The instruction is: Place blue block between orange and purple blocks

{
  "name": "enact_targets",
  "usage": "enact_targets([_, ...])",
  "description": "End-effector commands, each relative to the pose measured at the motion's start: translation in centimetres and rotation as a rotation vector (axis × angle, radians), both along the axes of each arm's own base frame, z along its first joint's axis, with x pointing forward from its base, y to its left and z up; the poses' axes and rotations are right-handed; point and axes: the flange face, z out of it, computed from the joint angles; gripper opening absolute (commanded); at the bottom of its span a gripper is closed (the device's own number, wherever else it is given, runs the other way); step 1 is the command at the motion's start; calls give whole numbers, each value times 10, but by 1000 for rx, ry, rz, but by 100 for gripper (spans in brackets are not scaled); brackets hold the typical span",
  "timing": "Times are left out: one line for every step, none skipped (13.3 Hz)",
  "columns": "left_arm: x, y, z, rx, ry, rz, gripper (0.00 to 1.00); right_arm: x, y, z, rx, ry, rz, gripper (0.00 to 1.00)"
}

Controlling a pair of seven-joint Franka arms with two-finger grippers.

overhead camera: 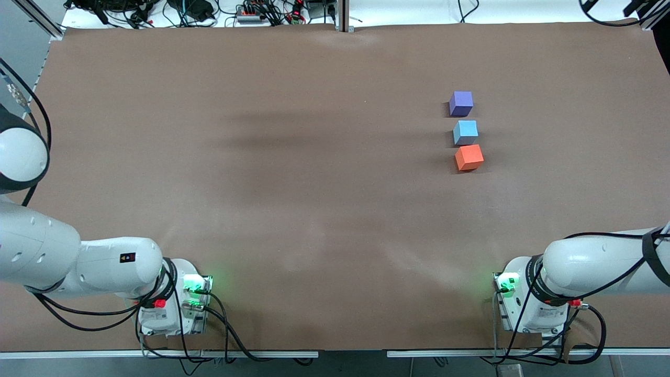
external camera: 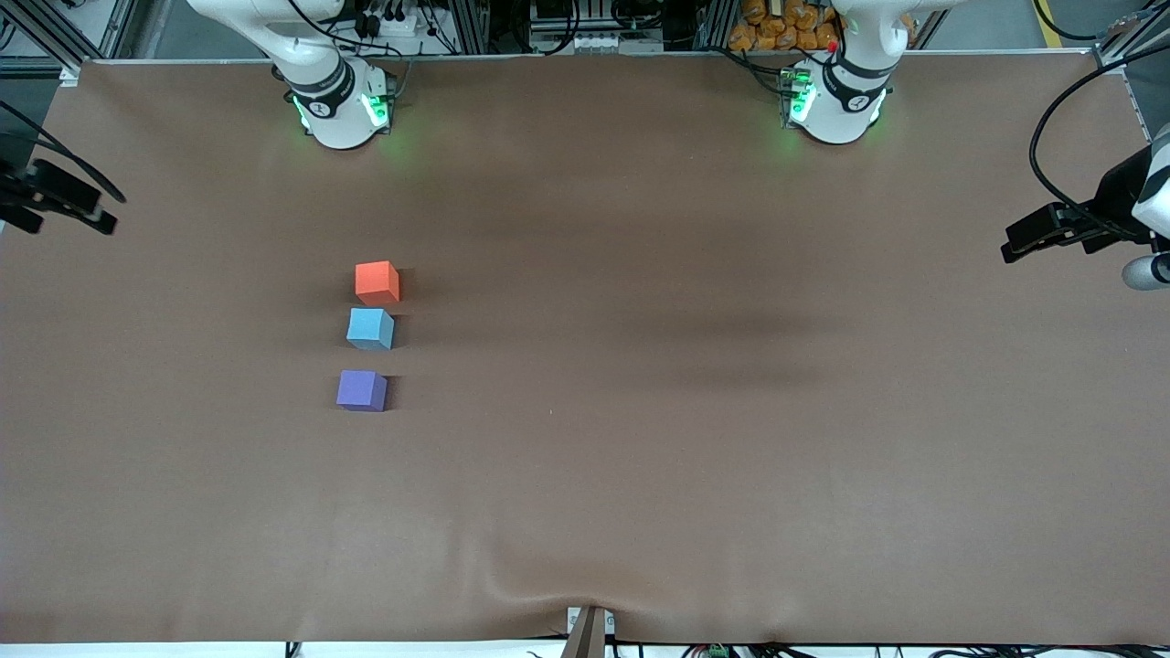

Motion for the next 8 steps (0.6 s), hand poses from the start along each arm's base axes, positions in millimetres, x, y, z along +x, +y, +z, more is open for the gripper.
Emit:
enact_targets([-9,1,10,-5,0,-3,100,0,-10,17,-24,2,-12,100])
enact_targets([-9,2,8,-5,3,-5,100,0,-7,25,-36,-6,-7,100])
enact_targets([-9,2,9,-5,1,-3,100,-4,-5,27,-53,21,-2,100])
enact_targets([-8,2,9,-6,0,-5,100,-7,-2,29,-55,44,5,100])
enact_targets([-8,2,9,-6,0,-3,100,-8,2,31,-56,46,8,100])
enact_targets([-10,2,10,-3,0,-3,100,-7,6,31,-57,46,10,100])
enact_targets([-11,-1,11,-2,0,3,100,-7,7,31,-63,47,7,100])
enact_targets([-12,-3,11,-2,3,1,100,-7,11,31,-84,49,16,100])
